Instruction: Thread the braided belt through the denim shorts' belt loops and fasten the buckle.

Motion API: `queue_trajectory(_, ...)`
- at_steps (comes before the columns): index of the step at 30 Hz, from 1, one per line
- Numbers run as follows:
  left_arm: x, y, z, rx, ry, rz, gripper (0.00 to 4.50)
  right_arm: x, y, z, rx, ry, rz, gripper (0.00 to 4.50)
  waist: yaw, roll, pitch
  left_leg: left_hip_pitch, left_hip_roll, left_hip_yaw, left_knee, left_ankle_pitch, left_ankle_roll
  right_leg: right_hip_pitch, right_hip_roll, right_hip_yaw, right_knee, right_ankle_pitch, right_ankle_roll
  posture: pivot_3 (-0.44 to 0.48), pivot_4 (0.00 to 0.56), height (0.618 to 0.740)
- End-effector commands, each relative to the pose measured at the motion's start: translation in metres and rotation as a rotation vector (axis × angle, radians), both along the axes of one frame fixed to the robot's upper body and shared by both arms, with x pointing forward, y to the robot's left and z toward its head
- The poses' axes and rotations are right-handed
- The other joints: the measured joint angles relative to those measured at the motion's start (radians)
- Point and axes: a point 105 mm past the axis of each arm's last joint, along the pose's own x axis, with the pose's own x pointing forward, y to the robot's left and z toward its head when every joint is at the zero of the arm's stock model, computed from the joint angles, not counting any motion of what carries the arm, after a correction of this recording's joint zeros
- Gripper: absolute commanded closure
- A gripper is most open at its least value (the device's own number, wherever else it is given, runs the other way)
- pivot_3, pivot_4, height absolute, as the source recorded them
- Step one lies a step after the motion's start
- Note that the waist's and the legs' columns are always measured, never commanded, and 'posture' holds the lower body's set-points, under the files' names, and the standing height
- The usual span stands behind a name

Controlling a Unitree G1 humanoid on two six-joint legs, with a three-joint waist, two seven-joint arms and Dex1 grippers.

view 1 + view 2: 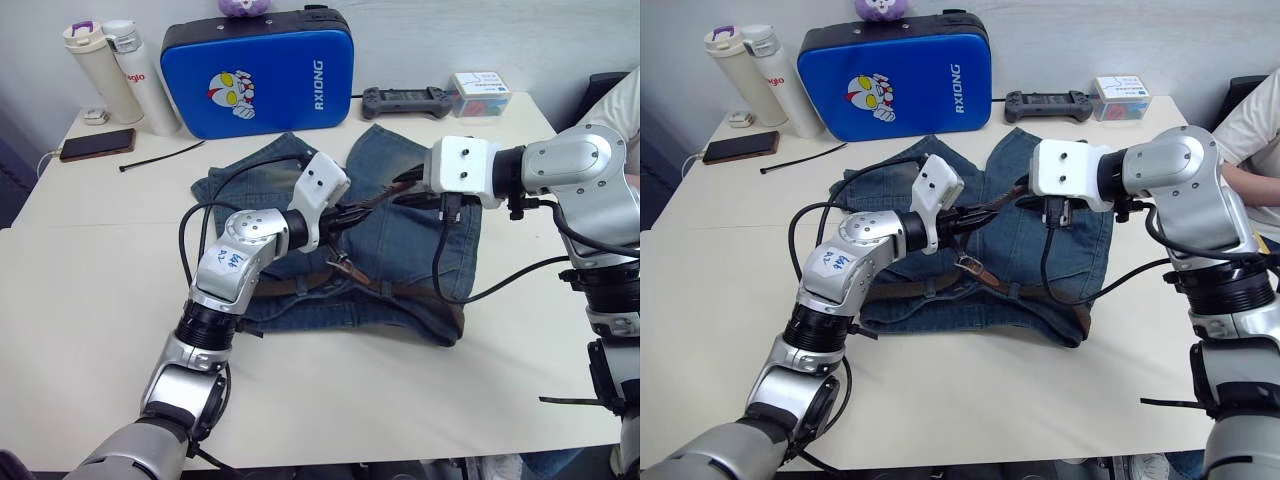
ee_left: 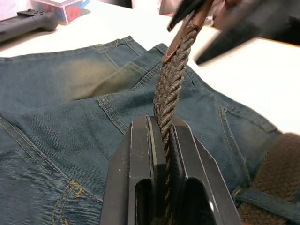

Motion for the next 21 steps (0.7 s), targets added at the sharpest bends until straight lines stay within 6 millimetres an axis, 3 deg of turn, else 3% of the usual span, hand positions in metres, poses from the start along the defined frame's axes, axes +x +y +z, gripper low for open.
queue_trajectory(1,0.001,0.007,0.017,-0.080,0.001,0.030,4.50,-0.007,-0.005,0.019,0.067,-0.035,-0.014,1.40,0.001,0.000,0.000,0.000,0.000,0.000,0.000,0.000,0.000,0.000,0.000,0.000,0.000,0.000,0.000,0.000,0.150,0.740)
queue_trajectory(4,0.007,0.019,0.015,-0.139,0.085,0.100,4.50,-0.014,-0.016,0.030,0.182,0.068,-0.065,0.07,0.002,0.000,0.000,0.000,0.000,0.000,0.000,0.000,0.000,0.000,0.000,0.000,0.000,0.000,0.000,0.000,0.150,0.740)
queue_trajectory(7,0.012,0.030,0.018,-0.291,0.228,0.179,4.50,-0.028,-0.018,0.034,0.300,0.229,-0.082,0.07,0.004,0.000,0.000,-0.001,0.000,-0.001,0.000,0.000,0.000,0.000,0.000,0.000,0.000,0.000,0.000,0.000,0.150,0.740)
queue_trajectory(10,0.011,0.041,0.012,-0.474,0.434,0.229,4.50,-0.036,-0.001,0.021,0.426,0.365,-0.053,0.07,0.001,0.000,0.000,0.000,0.000,-0.001,0.000,0.000,0.000,0.000,0.000,0.000,-0.001,0.000,0.000,0.000,0.150,0.740)
queue_trajectory(13,0.004,0.048,0.006,-0.572,0.558,0.239,4.50,-0.032,0.010,-0.001,0.523,0.463,-0.060,0.85,-0.001,-0.003,-0.001,0.000,0.002,0.000,0.001,-0.001,-0.001,0.001,0.002,0.000,0.001,0.000,0.000,0.000,0.150,0.740)
queue_trajectory(16,-0.004,0.049,0.006,-0.622,0.623,0.218,4.50,-0.028,0.018,-0.021,0.567,0.533,-0.073,2.32,0.002,-0.003,0.000,0.000,0.001,0.000,0.003,-0.001,-0.001,0.000,0.001,0.000,0.003,0.000,0.000,0.000,0.150,0.740)
queue_trajectory(17,-0.007,0.050,0.006,-0.638,0.637,0.215,4.50,-0.024,0.022,-0.028,0.598,0.568,-0.088,3.02,0.002,-0.003,0.000,-0.001,0.001,0.000,0.003,-0.001,-0.001,0.000,0.001,0.000,0.002,0.000,0.000,0.000,0.150,0.740)
queue_trajectory(20,-0.014,0.056,0.002,-0.657,0.667,0.240,4.50,-0.015,0.032,-0.053,0.611,0.641,-0.137,4.27,0.001,-0.003,0.000,0.000,0.001,0.000,0.003,-0.001,-0.001,0.000,0.001,0.000,0.002,0.000,0.000,0.000,0.150,0.740)
queue_trajectory(21,-0.015,0.059,0.000,-0.651,0.671,0.262,4.50,-0.014,0.033,-0.057,0.605,0.653,-0.147,4.41,0.000,-0.003,0.000,0.000,0.001,0.000,0.003,-0.001,-0.001,0.000,0.001,0.000,0.002,0.000,0.000,0.000,0.150,0.740)
